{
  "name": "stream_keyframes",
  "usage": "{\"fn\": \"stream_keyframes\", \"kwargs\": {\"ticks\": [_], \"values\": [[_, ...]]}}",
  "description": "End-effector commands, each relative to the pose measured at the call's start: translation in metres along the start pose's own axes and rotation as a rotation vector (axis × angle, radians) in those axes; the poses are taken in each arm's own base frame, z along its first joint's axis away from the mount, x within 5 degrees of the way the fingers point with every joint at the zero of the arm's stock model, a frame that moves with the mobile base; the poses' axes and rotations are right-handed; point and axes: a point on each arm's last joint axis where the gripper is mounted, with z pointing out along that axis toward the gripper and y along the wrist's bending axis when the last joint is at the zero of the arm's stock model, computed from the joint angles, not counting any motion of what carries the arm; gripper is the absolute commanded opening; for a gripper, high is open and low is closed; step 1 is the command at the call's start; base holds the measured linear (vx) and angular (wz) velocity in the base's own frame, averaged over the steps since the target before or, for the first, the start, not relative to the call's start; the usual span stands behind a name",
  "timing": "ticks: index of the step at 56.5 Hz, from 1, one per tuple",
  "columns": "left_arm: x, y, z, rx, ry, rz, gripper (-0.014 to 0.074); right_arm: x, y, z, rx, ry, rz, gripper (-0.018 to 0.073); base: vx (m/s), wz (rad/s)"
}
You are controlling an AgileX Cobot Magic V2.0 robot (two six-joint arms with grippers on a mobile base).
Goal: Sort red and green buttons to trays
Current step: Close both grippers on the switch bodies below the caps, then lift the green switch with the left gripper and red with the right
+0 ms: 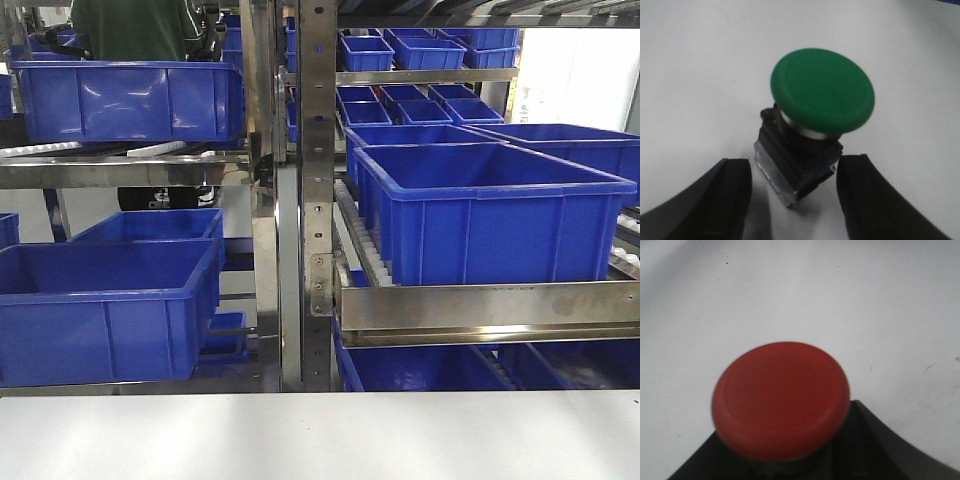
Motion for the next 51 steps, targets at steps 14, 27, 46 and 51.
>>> {"fn": "stream_keyframes", "kwargs": {"ticks": [14,27,46,51], "values": [[-0.035,-0.01,0.019,0.048,-0.174,-0.01,0.0486,-0.027,0.004,-0.004,-0.041,-0.218,-0.006,-0.0008,0.0,0.0],[-0.037,-0.009,0.023,0.027,-0.167,-0.021,0.0412,-0.027,0.004,-0.004,-0.041,-0.22,-0.006,-0.0008,0.0,0.0],[-0.038,-0.008,0.022,0.016,-0.184,-0.028,-0.0008,-0.027,0.004,-0.004,-0.04,-0.219,-0.006,-0.0008,0.0,0.0],[-0.039,-0.009,0.016,0.041,-0.238,-0.02,-0.0006,-0.027,0.004,-0.004,-0.04,-0.22,-0.008,-0.0008,0.0,0.0]]}}
